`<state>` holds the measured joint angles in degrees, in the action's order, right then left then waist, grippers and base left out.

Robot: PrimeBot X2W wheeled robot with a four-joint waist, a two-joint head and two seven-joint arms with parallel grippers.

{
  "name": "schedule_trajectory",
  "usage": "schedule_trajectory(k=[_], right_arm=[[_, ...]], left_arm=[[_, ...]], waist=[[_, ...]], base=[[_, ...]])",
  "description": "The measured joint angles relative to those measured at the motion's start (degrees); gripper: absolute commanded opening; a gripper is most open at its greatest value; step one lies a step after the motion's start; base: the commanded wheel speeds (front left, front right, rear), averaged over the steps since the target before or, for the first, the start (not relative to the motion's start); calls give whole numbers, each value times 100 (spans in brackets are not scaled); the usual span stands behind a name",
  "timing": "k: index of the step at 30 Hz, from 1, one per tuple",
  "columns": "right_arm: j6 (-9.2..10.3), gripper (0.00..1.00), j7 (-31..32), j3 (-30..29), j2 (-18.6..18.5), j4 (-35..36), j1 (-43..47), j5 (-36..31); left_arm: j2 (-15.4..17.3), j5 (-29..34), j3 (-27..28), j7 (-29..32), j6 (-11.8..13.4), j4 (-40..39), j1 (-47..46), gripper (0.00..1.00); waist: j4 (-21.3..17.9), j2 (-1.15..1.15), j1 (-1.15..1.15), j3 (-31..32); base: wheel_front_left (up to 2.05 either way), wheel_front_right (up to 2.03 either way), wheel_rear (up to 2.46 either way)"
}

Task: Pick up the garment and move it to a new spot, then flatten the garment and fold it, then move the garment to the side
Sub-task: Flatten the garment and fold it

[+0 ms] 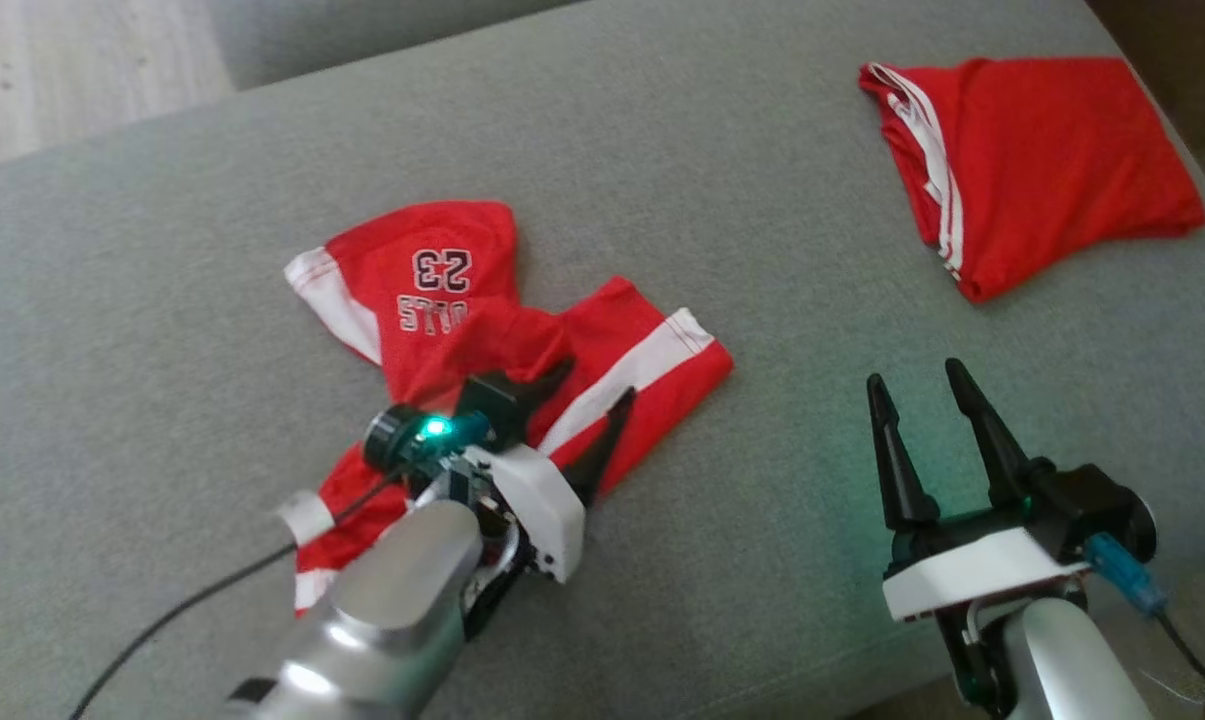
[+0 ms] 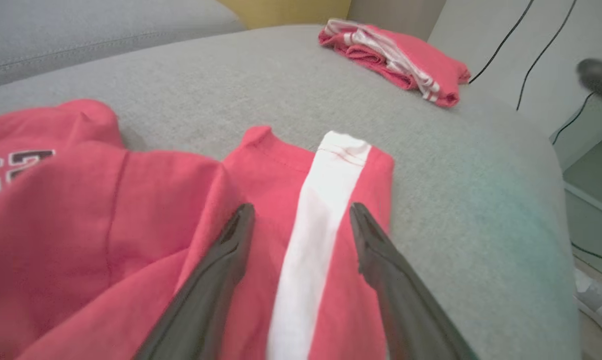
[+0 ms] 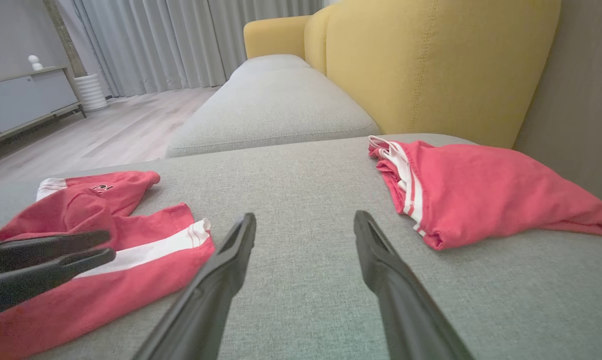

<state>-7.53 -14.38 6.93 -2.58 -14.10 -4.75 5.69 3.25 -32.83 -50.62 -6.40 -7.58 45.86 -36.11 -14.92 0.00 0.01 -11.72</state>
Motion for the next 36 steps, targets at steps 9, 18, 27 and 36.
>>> schedule_trajectory(k=[9, 18, 27, 36], right_arm=[[0, 100, 0, -21, 0, -8, -41, 34], [0, 100, 0, -25, 0, -23, -42, 35], [0, 100, 0, -80, 0, -73, -29, 37], [0, 100, 0, -164, 0, -85, 60, 88]], left_arm=[[-25, -664, -599, 182, 0, 224, -149, 100], [-26, -966, -1104, -53, 0, 249, -277, 36], [-29, -1120, -1628, -412, 0, 146, -260, 0], [-30, -938, -2183, -527, 0, -198, 254, 24]], waist=[[-54, 0, -1, 3], [-7, 0, -2, 17], [36, 0, -1, 197], [6, 0, -2, 353]], base=[[0, 0, 0], [0, 0, 0], [0, 0, 0], [0, 0, 0]])
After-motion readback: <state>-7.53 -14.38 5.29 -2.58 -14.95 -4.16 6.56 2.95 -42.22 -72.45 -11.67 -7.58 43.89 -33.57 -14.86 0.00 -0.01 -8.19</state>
